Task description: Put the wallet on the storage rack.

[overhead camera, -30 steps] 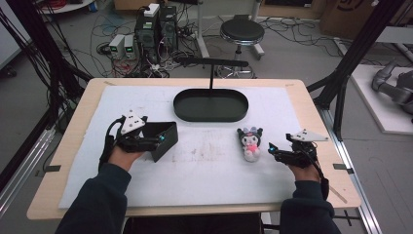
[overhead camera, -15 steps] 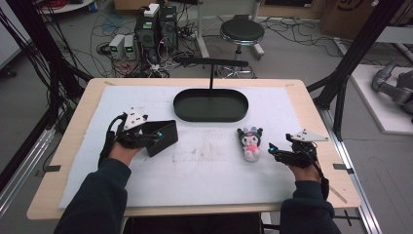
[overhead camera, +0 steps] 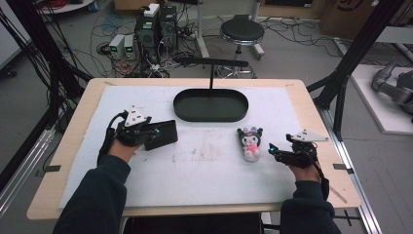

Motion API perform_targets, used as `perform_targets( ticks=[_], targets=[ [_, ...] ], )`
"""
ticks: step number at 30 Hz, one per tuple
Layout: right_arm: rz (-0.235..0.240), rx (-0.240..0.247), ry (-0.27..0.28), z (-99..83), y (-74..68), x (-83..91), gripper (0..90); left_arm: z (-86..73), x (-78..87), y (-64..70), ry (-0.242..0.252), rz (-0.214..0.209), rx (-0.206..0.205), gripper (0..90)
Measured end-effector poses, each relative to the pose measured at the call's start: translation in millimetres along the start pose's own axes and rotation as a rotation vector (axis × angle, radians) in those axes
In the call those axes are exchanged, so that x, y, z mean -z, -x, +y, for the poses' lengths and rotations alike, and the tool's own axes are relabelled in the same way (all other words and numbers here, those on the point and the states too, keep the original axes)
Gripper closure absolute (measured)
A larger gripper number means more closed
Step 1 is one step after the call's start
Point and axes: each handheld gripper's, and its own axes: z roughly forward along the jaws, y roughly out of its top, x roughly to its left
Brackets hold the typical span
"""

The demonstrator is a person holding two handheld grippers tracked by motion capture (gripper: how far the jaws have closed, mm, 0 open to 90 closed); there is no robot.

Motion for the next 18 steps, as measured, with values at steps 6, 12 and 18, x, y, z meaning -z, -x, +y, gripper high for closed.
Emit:
perform_targets(
  ticks=[6, 12, 18],
  targets=[
    [0.0, 0.0, 0.001, 0.4, -0.3, 0.2, 23.3, 1.1, 7.0, 0.3, 0.002, -0.05, 0.052, 76.3],
    [0.001, 0.006, 0.003, 0.9, -0.8, -0.6, 23.3, -2.7, 6.5, 10.0, 0.042, -0.064, 0.094, 76.5],
    [0.002, 0.003, 0.002, 0.3, -0.3, -0.6, 23.3, -6.0, -1.6, 19.1, -0.01, -0.105, 0.078, 58.2]
  ],
)
